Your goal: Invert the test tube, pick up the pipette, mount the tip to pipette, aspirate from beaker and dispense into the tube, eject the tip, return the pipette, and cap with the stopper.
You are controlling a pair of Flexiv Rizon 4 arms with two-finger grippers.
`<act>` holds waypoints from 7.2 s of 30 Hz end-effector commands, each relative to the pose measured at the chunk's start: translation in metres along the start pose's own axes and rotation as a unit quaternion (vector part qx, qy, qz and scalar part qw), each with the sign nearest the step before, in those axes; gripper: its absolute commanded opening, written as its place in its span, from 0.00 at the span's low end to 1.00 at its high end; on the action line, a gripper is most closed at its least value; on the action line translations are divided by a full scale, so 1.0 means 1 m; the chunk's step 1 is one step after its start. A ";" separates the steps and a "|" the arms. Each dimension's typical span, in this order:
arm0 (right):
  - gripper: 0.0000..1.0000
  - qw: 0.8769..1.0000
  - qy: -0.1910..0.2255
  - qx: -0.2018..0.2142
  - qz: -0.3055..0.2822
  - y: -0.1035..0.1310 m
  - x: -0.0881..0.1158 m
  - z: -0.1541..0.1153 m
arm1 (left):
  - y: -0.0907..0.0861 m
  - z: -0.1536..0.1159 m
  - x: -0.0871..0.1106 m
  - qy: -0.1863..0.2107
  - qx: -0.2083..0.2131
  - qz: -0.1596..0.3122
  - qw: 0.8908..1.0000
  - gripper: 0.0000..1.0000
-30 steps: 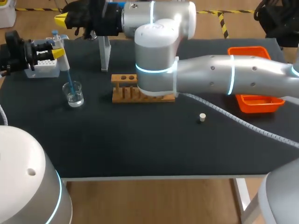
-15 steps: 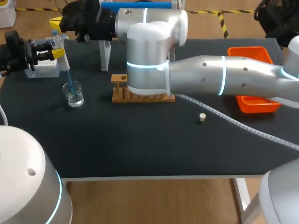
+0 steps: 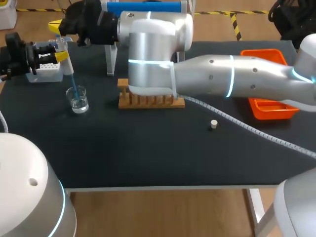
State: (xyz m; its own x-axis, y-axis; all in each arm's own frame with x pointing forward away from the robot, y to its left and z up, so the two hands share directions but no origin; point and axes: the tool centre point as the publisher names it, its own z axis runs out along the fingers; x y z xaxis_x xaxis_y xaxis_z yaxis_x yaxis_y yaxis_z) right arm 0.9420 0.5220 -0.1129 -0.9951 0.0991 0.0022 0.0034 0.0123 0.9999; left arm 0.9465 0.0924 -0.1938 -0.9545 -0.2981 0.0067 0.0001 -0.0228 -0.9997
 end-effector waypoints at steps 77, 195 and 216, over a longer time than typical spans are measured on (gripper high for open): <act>0.00 1.000 -0.010 0.017 -0.005 0.007 0.003 -0.011 | 0.000 0.000 0.000 0.000 0.001 0.001 1.000 0.00; 1.00 0.974 0.067 0.209 -0.060 -0.168 -0.068 -0.289 | 0.000 0.000 0.000 0.000 0.001 0.001 1.000 0.00; 1.00 0.967 0.048 0.236 -0.080 -0.187 -0.071 -0.268 | 0.000 0.000 0.000 0.000 0.001 0.001 1.000 0.00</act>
State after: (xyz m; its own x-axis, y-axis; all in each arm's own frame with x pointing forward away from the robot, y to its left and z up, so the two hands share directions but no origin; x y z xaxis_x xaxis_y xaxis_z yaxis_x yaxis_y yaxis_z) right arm 0.9815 0.2412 -0.2941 -0.9908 -0.0306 -0.1315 -0.1305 0.4681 0.8740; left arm 0.9464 0.0921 -0.1947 -0.9541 -0.2995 0.0049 0.0024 -0.0240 -0.9997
